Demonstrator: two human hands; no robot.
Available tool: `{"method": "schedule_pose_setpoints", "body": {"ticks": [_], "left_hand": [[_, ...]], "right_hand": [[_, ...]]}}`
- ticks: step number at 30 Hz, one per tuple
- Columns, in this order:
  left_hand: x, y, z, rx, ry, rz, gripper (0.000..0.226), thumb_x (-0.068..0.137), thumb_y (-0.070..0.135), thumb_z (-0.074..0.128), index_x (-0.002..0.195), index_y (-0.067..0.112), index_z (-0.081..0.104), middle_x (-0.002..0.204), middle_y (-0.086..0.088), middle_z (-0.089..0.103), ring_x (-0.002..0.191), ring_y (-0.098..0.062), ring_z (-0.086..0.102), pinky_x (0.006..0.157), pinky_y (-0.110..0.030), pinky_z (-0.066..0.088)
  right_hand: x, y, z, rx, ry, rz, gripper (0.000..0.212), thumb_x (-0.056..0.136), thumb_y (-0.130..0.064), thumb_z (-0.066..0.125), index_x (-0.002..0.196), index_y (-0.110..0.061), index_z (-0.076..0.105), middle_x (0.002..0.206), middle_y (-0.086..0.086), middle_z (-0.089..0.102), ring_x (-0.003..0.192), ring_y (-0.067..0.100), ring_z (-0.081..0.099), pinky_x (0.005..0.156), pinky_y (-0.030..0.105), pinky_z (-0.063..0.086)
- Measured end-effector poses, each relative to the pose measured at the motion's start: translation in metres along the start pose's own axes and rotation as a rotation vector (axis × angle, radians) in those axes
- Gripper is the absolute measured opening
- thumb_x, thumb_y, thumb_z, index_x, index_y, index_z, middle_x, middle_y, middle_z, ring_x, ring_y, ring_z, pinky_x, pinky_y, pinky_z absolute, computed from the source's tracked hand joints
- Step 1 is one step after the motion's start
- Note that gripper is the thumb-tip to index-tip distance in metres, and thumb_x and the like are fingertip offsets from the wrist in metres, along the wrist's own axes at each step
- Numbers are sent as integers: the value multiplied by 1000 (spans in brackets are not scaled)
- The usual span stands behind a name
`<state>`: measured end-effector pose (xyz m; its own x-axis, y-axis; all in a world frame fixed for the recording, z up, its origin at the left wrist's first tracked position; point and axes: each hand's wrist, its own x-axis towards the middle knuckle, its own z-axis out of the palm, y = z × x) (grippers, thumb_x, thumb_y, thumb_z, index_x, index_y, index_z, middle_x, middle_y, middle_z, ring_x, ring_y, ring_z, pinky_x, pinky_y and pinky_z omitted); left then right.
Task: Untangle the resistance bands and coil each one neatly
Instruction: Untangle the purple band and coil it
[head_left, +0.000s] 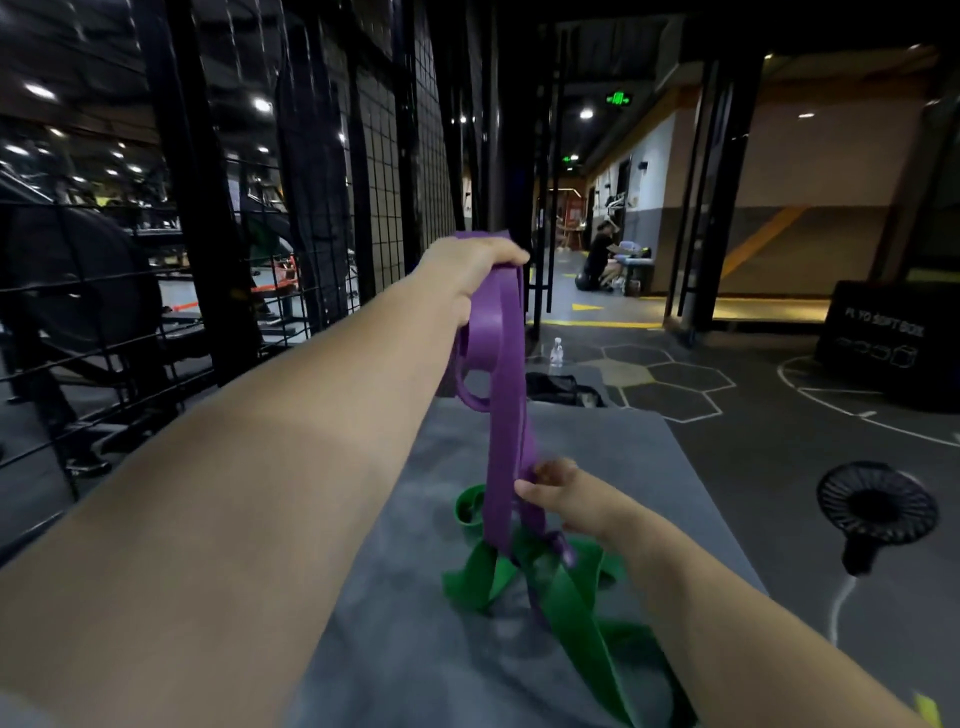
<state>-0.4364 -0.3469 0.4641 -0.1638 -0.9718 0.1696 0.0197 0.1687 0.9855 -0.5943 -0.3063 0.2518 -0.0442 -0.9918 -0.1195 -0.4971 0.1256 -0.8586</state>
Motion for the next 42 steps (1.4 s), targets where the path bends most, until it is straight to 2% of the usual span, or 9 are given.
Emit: {"method": "schedule_pose_setpoints", "body": {"ticks": [5,10,15,19,22,26,32,37,42], "left_hand": [[3,-1,4,-29,-36,32,46,68,11,79,110,4,62,83,-11,73,70,-25,72,70,-44,59],[6,-28,-5,31,-32,-20,14,76,8,74,86,8,65,70,-7,67,63,-24,67,75,-43,57],[3,-92,-21,69,-43,-217,18,78,12,74,91,8,63,70,-7,64,64,-23,62,74,-38,53],[-12,-147,-24,18,-53,-304,32,74,10,77,104,4,67,82,-14,71,79,-29,69,87,-48,54],[-28,-168,-17,-47,-136,-263,11,82,18,73,91,11,71,85,-10,74,89,-29,68,100,-53,46],[-46,-171,-5,-88,-287,-145,39,67,35,84,96,12,70,90,-7,73,93,-29,65,101,-48,45],[-54,-150,18,132,-255,-17,3,86,9,68,88,9,67,86,-13,72,77,-29,68,82,-42,56],[-46,-138,-2,35,-170,-119,10,92,3,56,85,7,63,69,-10,66,53,-19,64,58,-27,53],[-33,-136,-30,16,-50,-225,22,97,13,53,79,3,61,64,-8,65,59,-22,61,63,-31,51]], "right_hand": [[11,20,11,235,82,19,114,44,-74,81,136,-31,30,133,5,41,121,26,49,98,41,45],[5,23,16,134,-4,-33,25,93,-36,63,88,-12,67,82,0,69,83,18,64,87,34,47],[-2,0,14,590,119,-47,22,102,-27,48,84,-15,53,66,2,48,62,19,51,64,34,43],[-1,-30,-2,586,254,-170,27,102,-30,46,79,-20,56,66,2,50,64,17,48,66,34,38],[-3,-58,-12,602,257,-265,23,104,-27,44,88,-18,58,80,9,57,74,23,55,75,41,49],[-7,-95,-17,668,179,-377,21,105,-20,40,90,-18,56,76,3,55,70,15,52,70,33,46],[-11,-131,-20,579,148,-498,18,103,-19,44,94,-20,60,76,-5,63,68,7,57,64,22,45],[2,-97,-34,203,433,-199,27,97,-39,53,88,-17,64,75,2,57,68,20,51,61,28,40],[-11,-23,2,-46,51,94,17,97,-27,54,92,-13,61,74,5,53,67,19,49,64,30,40]]}}
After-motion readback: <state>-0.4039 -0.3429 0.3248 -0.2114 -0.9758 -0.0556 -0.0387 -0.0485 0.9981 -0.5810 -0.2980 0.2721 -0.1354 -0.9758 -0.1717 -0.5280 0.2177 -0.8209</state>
